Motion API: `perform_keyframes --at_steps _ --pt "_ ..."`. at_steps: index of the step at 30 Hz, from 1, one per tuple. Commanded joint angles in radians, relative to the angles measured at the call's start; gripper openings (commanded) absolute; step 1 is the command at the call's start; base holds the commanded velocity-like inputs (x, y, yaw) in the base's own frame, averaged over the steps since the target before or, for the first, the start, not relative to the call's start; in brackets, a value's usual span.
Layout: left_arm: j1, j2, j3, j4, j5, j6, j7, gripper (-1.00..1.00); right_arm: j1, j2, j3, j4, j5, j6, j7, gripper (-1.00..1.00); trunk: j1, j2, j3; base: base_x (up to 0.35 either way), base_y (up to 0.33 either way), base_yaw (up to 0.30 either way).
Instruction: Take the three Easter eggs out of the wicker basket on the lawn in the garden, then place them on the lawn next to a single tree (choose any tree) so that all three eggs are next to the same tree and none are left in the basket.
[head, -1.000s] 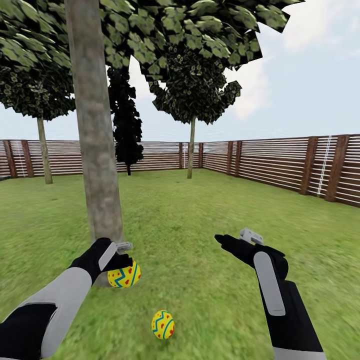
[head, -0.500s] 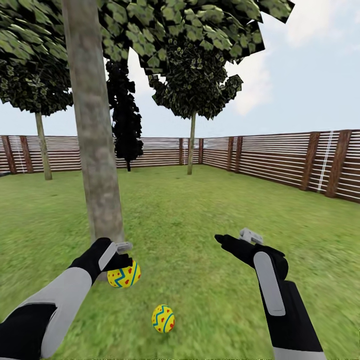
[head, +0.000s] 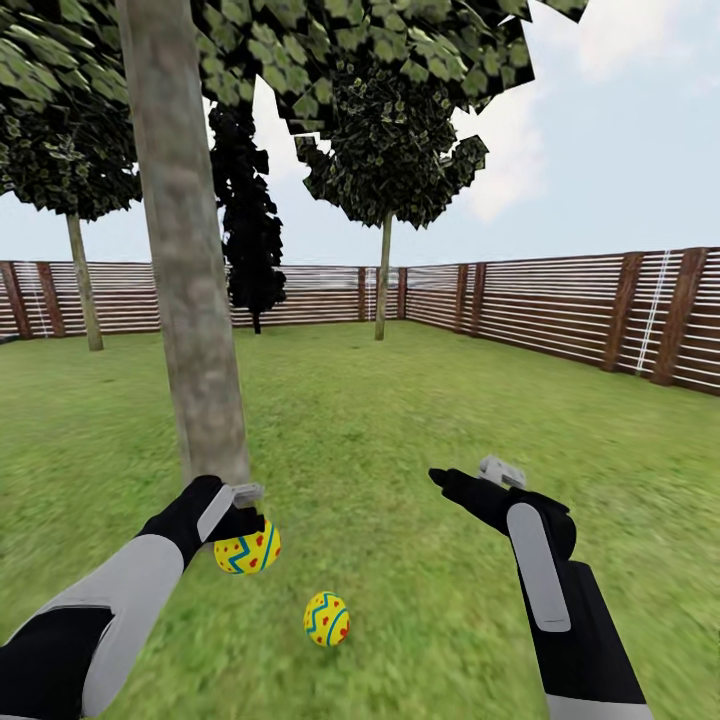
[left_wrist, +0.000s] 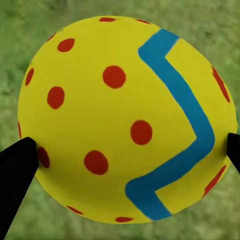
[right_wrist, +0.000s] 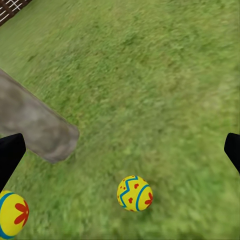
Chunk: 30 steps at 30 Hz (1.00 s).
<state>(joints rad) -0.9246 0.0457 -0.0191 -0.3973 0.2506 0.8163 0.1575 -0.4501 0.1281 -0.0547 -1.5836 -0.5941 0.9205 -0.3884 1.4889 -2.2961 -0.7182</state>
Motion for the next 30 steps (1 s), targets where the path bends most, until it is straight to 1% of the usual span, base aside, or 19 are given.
perform_keyframes --at_steps 1,5,7,8,9,11,12,14,19,21,24,29,30 --pt "0.000 0.000 -0.003 -0.002 0.010 0.004 0.009 -1.00 -0.001 0.001 0.000 -0.001 -0.011 0.003 -0.009 1.00 0.004 -0.008 -0.006 0.000 0.000 0.000" --pt "0.000 0.000 -0.005 -0.003 0.010 0.000 0.008 -1.00 -0.001 0.001 0.012 -0.001 -0.011 0.003 -0.008 1.00 0.019 -0.036 -0.025 0.000 0.000 0.000" --pt "0.000 0.000 -0.005 -0.003 0.010 -0.004 0.007 -1.00 -0.001 0.002 0.026 -0.001 -0.011 0.003 -0.008 1.00 0.027 -0.050 -0.035 0.000 0.000 0.000" --pt "0.000 0.000 -0.006 -0.002 0.010 -0.010 0.007 -1.00 -0.001 0.003 0.043 -0.002 -0.010 0.002 -0.008 1.00 0.031 -0.057 -0.039 0.000 0.000 0.000" --pt "0.000 0.000 -0.006 -0.003 0.010 -0.013 0.007 -1.00 -0.001 0.003 0.051 -0.002 -0.010 0.002 -0.008 1.00 0.034 -0.064 -0.044 0.000 0.000 0.000" --pt "0.001 0.000 -0.007 -0.003 0.010 -0.017 0.007 -1.00 -0.001 0.003 0.060 -0.002 -0.011 0.001 0.002 1.00 0.042 -0.078 -0.054 0.000 0.000 0.000" --pt "0.000 0.000 -0.007 -0.003 0.010 -0.018 0.007 -1.00 -0.001 0.003 0.062 -0.002 -0.011 0.001 0.017 1.00 0.046 -0.085 -0.059 0.000 0.000 0.000" --pt "0.001 0.000 -0.007 -0.003 0.010 -0.019 0.007 -1.00 0.005 0.003 0.063 -0.002 -0.011 0.001 0.071 1.00 0.054 -0.099 -0.068 0.000 0.000 0.000" --pt "0.001 0.000 -0.008 -0.003 0.010 -0.020 0.007 -1.00 0.043 0.000 0.046 -0.003 -0.010 0.000 0.290 1.00 0.073 -0.134 -0.092 0.000 0.000 0.000" --pt "0.001 0.000 -0.008 -0.003 0.010 -0.020 0.007 -1.00 0.048 0.000 0.030 -0.003 -0.010 0.001 0.344 1.00 0.080 -0.148 -0.101 0.000 0.000 0.000" --pt "0.001 0.000 -0.008 -0.003 0.010 -0.020 0.007 -1.00 0.050 -0.001 0.016 -0.003 -0.010 0.002 0.373 1.00 0.092 -0.169 -0.116 0.000 0.000 0.000" --pt "0.001 0.000 -0.009 -0.005 0.011 -0.020 0.007 -1.00 0.051 -0.001 0.011 -0.003 -0.010 0.003 0.383 1.00 0.111 -0.204 -0.139 0.000 0.000 0.000" --pt "0.001 0.000 -0.009 -0.007 0.011 -0.020 0.007 -1.00 0.051 -0.001 0.011 -0.003 -0.010 0.004 0.383 1.00 0.112 -0.204 -0.145 0.000 0.000 0.000"
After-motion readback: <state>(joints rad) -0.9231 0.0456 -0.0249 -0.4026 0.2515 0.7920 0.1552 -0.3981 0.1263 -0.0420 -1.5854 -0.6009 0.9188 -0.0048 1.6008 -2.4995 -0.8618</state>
